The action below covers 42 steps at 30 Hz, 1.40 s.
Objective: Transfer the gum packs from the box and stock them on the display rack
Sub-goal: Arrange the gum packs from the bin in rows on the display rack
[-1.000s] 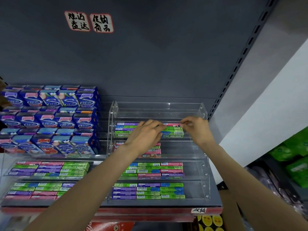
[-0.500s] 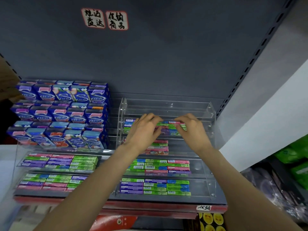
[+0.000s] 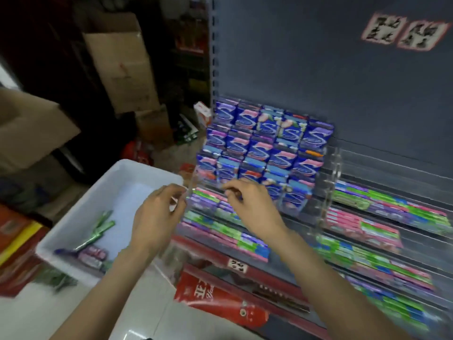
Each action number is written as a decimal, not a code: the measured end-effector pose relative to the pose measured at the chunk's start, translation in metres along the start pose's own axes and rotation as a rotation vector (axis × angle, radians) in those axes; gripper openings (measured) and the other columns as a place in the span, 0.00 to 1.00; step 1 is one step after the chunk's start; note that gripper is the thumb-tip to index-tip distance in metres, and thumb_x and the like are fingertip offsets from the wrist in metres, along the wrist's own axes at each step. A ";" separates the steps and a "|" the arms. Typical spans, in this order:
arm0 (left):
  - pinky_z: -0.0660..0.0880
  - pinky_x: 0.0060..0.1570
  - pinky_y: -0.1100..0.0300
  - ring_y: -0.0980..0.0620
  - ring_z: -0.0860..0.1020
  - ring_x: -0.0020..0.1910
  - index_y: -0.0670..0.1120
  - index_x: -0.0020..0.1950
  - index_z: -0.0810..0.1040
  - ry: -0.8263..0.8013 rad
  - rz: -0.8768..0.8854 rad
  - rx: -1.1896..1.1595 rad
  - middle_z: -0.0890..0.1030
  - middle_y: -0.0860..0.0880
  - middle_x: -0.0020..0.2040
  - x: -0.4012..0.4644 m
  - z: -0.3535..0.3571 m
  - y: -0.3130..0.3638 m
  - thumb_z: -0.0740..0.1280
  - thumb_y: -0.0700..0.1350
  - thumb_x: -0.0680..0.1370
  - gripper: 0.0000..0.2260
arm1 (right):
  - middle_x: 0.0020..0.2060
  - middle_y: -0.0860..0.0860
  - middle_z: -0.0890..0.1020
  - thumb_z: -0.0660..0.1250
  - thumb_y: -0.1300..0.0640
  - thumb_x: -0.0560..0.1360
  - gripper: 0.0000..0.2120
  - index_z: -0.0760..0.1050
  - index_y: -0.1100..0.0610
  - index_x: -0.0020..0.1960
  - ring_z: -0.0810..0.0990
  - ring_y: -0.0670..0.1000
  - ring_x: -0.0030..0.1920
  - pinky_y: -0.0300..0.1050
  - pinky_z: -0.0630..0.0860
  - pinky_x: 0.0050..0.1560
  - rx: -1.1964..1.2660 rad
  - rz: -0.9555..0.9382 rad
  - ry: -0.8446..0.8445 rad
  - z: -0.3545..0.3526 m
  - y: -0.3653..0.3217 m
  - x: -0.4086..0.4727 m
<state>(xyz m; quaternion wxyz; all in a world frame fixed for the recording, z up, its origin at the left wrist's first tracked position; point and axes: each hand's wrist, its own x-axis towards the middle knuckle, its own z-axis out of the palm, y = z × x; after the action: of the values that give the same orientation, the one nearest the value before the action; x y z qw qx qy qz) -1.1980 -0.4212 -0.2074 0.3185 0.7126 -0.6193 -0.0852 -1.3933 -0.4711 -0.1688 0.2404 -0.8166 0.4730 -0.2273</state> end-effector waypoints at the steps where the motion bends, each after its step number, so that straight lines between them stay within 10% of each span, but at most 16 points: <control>1: 0.77 0.41 0.52 0.48 0.79 0.42 0.47 0.50 0.80 -0.010 -0.045 -0.001 0.82 0.50 0.45 0.001 -0.013 -0.030 0.67 0.43 0.77 0.05 | 0.52 0.54 0.80 0.60 0.59 0.79 0.11 0.77 0.56 0.59 0.78 0.53 0.50 0.49 0.74 0.53 0.006 -0.027 -0.010 0.022 -0.021 0.012; 17: 0.74 0.53 0.54 0.42 0.77 0.55 0.43 0.58 0.77 -0.643 -0.279 0.095 0.79 0.41 0.57 0.021 -0.054 -0.330 0.63 0.43 0.77 0.11 | 0.56 0.57 0.77 0.60 0.60 0.78 0.15 0.73 0.57 0.63 0.77 0.56 0.56 0.48 0.72 0.58 -0.045 0.269 -0.501 0.327 -0.126 0.129; 27: 0.62 0.67 0.53 0.48 0.58 0.72 0.55 0.73 0.62 -1.048 -0.020 0.404 0.59 0.50 0.73 0.008 -0.007 -0.376 0.72 0.53 0.71 0.33 | 0.65 0.54 0.62 0.75 0.62 0.63 0.41 0.61 0.51 0.71 0.61 0.55 0.68 0.46 0.67 0.61 -0.467 0.134 -0.954 0.384 -0.079 0.107; 42: 0.63 0.60 0.57 0.46 0.64 0.65 0.50 0.68 0.68 -0.739 -0.082 0.337 0.70 0.48 0.65 0.019 0.020 -0.390 0.67 0.48 0.76 0.21 | 0.66 0.54 0.61 0.73 0.49 0.69 0.35 0.62 0.52 0.70 0.60 0.55 0.68 0.51 0.70 0.59 -0.390 0.224 -0.641 0.401 -0.057 0.140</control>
<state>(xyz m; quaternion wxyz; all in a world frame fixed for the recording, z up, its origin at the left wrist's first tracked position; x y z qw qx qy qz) -0.8806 -0.4342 -0.4358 -0.0503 0.7004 -0.6684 -0.2453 -1.0524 -0.4985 -0.4274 0.2397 -0.8199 0.4943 0.1611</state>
